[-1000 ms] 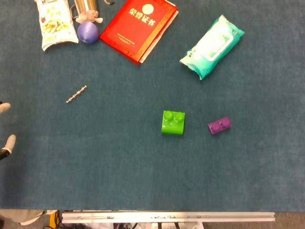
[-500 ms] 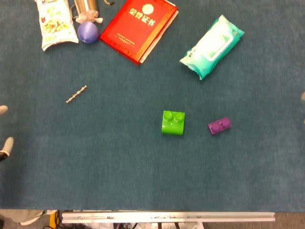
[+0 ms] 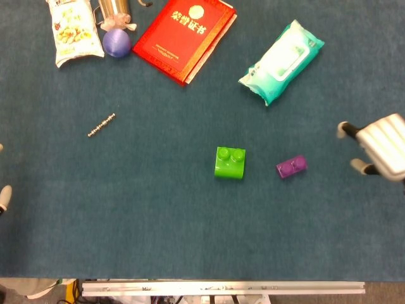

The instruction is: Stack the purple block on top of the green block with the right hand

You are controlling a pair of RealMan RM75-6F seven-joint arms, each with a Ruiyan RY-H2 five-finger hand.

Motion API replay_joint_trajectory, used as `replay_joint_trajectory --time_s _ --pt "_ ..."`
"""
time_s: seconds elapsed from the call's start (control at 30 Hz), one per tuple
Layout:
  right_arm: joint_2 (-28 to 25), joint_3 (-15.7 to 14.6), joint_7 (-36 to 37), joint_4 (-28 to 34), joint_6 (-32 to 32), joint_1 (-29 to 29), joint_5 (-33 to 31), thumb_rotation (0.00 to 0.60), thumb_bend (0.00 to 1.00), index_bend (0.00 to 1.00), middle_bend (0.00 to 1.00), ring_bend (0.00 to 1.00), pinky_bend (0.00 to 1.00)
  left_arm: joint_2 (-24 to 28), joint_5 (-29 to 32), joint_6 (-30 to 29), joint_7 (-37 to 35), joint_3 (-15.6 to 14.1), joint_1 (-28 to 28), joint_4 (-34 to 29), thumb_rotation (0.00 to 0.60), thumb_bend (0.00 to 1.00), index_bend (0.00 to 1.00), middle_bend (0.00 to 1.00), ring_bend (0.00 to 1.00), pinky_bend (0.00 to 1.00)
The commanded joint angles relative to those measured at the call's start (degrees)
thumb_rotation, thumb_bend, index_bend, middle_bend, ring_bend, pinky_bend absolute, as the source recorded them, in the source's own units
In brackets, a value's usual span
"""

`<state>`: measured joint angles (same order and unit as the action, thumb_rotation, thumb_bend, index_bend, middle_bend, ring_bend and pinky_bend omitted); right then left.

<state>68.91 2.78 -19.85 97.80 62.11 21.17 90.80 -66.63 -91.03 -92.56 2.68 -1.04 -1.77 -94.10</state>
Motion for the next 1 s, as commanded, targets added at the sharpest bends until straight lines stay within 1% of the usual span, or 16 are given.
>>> replay_joint_trajectory --time_s 0.03,0.23,0.43,1.0 --pt "2.3 0.0 -1.9 -0.2 -2.2 1.6 -1.5 0.6 0.12 0.45 0.84 0.87 0.98 0.0 0.0 -0.1 -0.2 -0.1 -0.2 0.2 0.6 0.29 0.24 0.24 0.19 0.09" --pt "6.4 -0.4 -4.8 -1.7 -5.5 3.5 -4.4 0.6 0.11 0.47 0.84 0.87 0.98 -0.1 -0.1 -0.4 -0.9 -0.2 -0.5 0.8 0.6 0.29 0.24 0.24 0.19 0.09" --pt "10.2 -0.7 -6.9 -4.1 -7.4 4.8 -7.1 0.6 0.08 0.47 0.84 0.88 0.98 0.2 0.0 -1.0 -1.5 -0.2 -1.1 1.1 0.6 0.29 0.24 0.24 0.19 0.09" --pt "17.3 -0.6 -12.7 -8.4 -11.2 8.9 -13.6 0.6 0.09 0.48 0.84 0.88 0.98 0.0 0.2 -1.3 -3.1 -0.1 -1.6 2.6 0.6 0.29 0.24 0.24 0.19 0.09"
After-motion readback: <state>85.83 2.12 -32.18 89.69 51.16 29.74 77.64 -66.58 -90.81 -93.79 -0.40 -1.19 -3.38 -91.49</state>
